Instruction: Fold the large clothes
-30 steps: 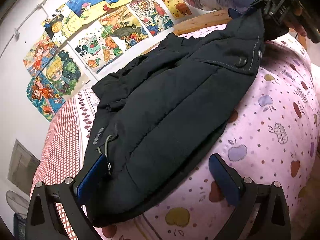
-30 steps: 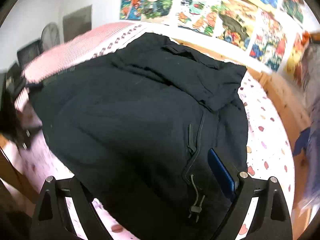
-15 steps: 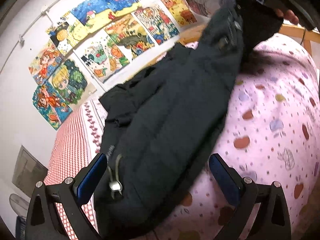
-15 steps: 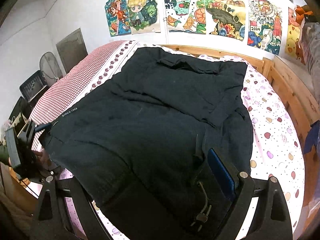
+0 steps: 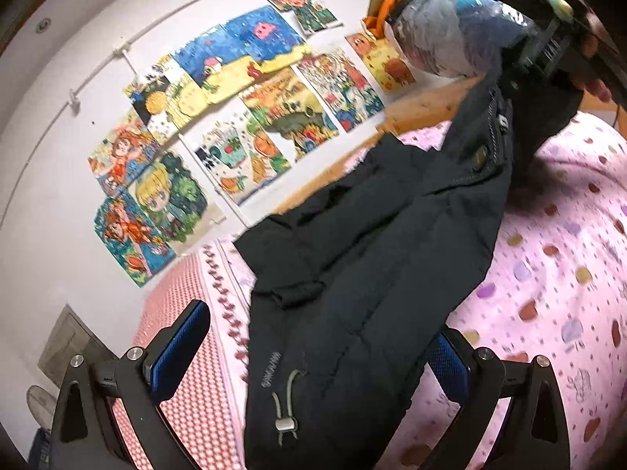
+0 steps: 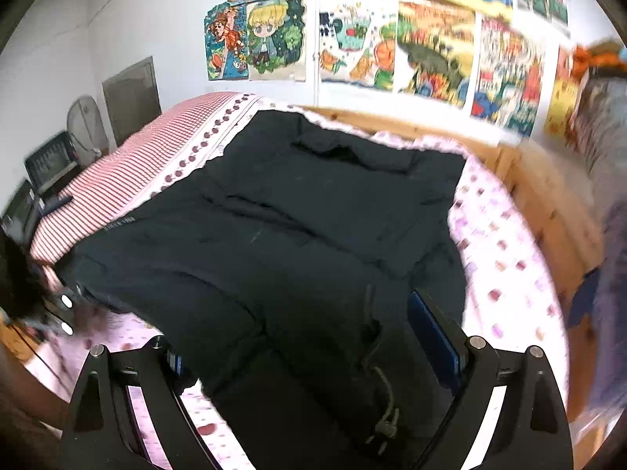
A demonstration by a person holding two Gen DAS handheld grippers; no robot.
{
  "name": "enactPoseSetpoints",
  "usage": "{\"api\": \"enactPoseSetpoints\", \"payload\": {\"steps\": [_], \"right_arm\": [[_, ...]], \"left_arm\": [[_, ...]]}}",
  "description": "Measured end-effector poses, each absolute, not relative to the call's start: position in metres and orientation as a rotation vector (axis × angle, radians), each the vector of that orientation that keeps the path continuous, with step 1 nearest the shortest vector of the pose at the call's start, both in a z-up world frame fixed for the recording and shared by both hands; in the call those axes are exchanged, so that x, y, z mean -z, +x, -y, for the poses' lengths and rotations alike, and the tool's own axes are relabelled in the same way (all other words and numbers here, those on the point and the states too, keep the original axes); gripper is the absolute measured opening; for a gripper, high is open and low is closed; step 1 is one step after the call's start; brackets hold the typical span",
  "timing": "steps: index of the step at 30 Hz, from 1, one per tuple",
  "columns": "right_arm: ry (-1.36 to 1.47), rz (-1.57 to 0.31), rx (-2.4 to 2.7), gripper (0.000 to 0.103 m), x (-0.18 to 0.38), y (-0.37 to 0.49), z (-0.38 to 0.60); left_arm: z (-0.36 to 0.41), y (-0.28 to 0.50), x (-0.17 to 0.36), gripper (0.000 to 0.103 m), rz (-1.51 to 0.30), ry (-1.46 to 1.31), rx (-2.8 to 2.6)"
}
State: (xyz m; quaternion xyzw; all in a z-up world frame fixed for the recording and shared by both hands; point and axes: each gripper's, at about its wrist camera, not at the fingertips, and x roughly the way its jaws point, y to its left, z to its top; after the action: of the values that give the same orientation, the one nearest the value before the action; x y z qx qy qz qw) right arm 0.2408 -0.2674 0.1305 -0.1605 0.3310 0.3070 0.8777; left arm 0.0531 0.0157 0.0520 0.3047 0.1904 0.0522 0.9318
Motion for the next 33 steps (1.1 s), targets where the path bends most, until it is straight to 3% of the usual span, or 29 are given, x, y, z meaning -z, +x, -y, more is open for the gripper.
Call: {"api": "enactPoseSetpoints", "payload": {"steps": [3,10,13,15,17,24,31,33], "right_arm": [[-0.458,-0.591,-0.581,0.089,-0.134,0.227,0.257],[-0.635,-0.462,-0.503,0.088,-0.147,0.211,0.234],[-0.662,-0.44,-0.518,0.065,-0.152,0.206,0.226],[-0.675,-0.439,-0.538,0.043,-0.153,0.202,0.222],[-0.682,-0.434,-0.552,0.032,-0.152,0.198,0.219],[-0.663,-0.448,-0.581,0.022,-0.149,0.194,0.22],[-0.637,-0.474,-0.581,0.021,-0.141,0.195,0.222],[-0.634,-0.451,-0.587,0.012,-0.14,0.189,0.224]], "left_arm": [[-0.017,0.06,-0.063,0.098,-0.363,0.623,-0.12],[-0.02,0.082,-0.089,0.077,-0.349,0.552,-0.111],[-0.02,0.086,-0.097,0.069,-0.339,0.535,-0.105],[-0.017,0.086,-0.1,0.064,-0.333,0.532,-0.1],[-0.015,0.087,-0.102,0.057,-0.329,0.536,-0.093],[-0.009,0.081,-0.094,0.041,-0.349,0.57,-0.057],[-0.002,0.075,-0.09,0.02,-0.392,0.57,-0.016],[-0.003,0.072,-0.091,0.015,-0.388,0.558,-0.004]]}}
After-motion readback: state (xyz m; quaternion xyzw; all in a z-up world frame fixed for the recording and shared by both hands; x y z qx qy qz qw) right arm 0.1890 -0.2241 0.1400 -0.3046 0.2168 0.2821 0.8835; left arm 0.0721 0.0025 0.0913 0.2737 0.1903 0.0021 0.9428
